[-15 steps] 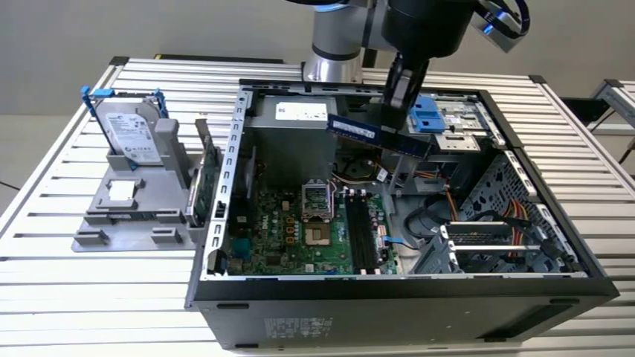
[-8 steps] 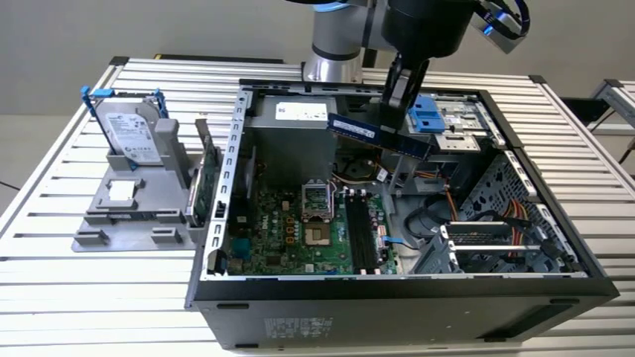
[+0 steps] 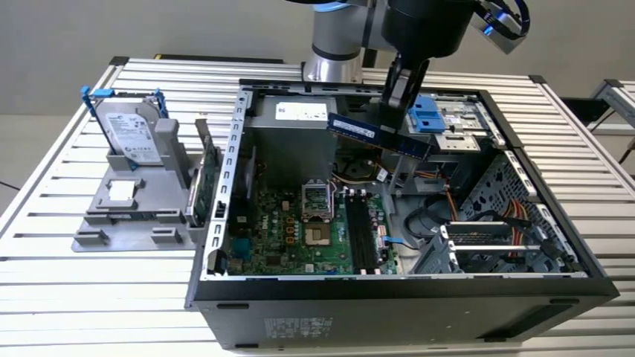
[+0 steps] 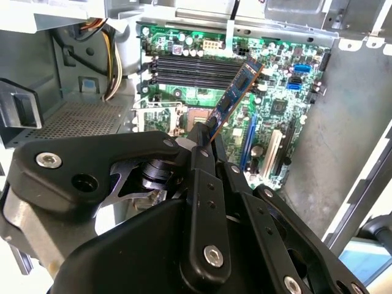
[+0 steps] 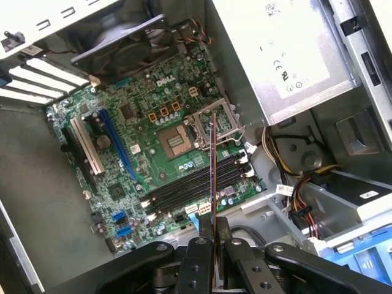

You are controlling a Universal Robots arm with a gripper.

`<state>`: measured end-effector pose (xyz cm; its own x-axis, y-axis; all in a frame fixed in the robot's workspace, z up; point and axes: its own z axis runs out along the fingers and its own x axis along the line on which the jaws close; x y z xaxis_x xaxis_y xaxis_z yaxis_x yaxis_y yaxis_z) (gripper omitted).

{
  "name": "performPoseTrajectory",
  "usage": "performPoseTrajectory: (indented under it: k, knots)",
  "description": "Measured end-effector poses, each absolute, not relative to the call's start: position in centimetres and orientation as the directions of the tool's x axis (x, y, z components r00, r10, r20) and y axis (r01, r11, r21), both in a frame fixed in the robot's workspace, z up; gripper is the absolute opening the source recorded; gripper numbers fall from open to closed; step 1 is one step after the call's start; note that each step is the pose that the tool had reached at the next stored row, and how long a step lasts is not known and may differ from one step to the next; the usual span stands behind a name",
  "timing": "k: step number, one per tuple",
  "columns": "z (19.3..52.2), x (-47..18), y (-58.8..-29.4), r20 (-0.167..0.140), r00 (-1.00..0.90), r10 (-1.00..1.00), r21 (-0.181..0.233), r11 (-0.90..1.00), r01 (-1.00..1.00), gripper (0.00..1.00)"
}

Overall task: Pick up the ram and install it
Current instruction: 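Insert the ram into the slot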

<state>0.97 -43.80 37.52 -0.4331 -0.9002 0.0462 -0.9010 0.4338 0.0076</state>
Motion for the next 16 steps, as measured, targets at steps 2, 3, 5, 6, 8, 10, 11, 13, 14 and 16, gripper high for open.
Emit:
performPoseTrajectory:
  k: [2, 3, 5, 6, 8, 10, 11, 13, 14, 16]
  knots:
    - [37.52, 0.97, -43.8, 0.046, -0.436, -0.899, 0.008, 0.437, -0.9, 0.0]
    - [37.52, 0.97, -43.8, 0.046, -0.438, -0.898, 0.008, 0.438, -0.899, 0.0]
    - [37.52, 0.97, -43.8, 0.046, -0.44, -0.897, 0.008, 0.441, -0.897, 0.0]
    - [37.52, 0.97, -43.8, 0.046, -0.441, -0.896, 0.008, 0.442, -0.897, 0.0]
    - [37.52, 0.97, -43.8, 0.046, -0.442, -0.896, 0.008, 0.443, -0.897, 0.0]
    - [37.52, 0.97, -43.8, 0.046, -0.443, -0.895, 0.008, 0.444, -0.896, 0.0]
    - [37.52, 0.97, -43.8, 0.046, -0.444, -0.895, 0.008, 0.445, -0.896, 0.0]
    - [37.52, 0.96, -43.8, 0.046, -0.446, -0.894, 0.008, 0.447, -0.894, 0.0]
    - [37.52, 0.95, -43.8, 0.046, -0.448, -0.893, 0.008, 0.449, -0.893, 0.0]
    - [37.51, 0.95, -43.8, 0.046, -0.453, -0.891, 0.008, 0.453, -0.891, 0.0]
